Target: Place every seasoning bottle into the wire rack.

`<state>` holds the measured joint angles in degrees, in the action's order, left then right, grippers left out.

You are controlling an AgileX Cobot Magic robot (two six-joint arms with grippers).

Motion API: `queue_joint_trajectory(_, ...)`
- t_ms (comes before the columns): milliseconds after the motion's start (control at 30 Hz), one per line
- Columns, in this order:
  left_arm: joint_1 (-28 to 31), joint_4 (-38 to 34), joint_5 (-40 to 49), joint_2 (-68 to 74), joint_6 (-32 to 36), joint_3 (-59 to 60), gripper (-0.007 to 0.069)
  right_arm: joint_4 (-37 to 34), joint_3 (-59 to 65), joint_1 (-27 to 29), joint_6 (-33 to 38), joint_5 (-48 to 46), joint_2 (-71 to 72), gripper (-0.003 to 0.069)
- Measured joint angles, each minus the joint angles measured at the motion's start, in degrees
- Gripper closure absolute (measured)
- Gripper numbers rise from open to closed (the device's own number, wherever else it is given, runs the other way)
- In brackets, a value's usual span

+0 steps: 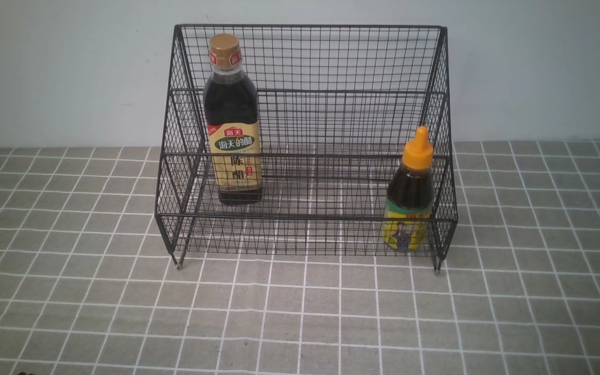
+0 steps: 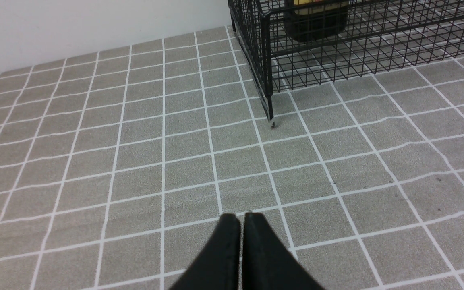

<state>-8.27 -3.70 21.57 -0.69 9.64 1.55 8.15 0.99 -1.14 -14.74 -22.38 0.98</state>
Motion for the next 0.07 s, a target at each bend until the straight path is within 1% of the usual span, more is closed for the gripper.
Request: queue_joint_trajectory(67,0.00,0.00,0.00,0.00,0.00,0.00,0.0631,0.00,0.00,0.00,0.00,0.00,0.00,0.0671)
